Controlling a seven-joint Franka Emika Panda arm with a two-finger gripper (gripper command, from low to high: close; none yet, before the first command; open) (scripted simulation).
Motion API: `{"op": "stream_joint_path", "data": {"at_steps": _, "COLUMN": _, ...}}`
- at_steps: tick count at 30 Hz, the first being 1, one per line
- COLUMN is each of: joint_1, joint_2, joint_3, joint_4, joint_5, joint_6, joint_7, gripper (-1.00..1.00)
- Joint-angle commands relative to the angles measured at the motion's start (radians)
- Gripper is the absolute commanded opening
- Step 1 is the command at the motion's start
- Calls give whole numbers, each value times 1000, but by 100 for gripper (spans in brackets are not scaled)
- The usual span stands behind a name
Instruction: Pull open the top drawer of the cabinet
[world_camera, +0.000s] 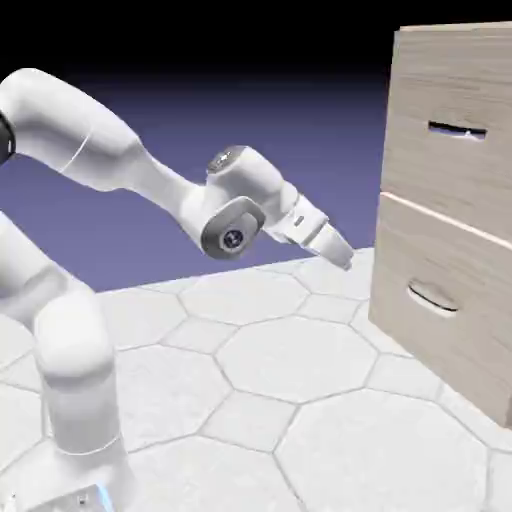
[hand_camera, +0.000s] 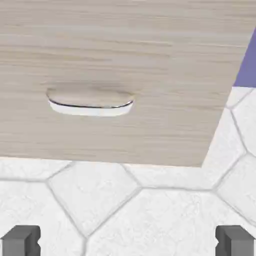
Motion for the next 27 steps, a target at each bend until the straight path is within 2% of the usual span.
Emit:
{"op": "stream_joint_path", "data": {"at_steps": 1, "joint_1": -36, "joint_2": 4, "joint_3": 35, "joint_4": 16, "joint_5": 0, "joint_6": 11, "joint_7": 34, "gripper": 0}}
{"op": "stream_joint_path", "data": {"at_steps": 27, "joint_1": -979, "joint_2": 97, "joint_3": 957, "joint_4": 420, "joint_5": -6, "joint_6": 287, "joint_7": 904, "gripper": 0}}
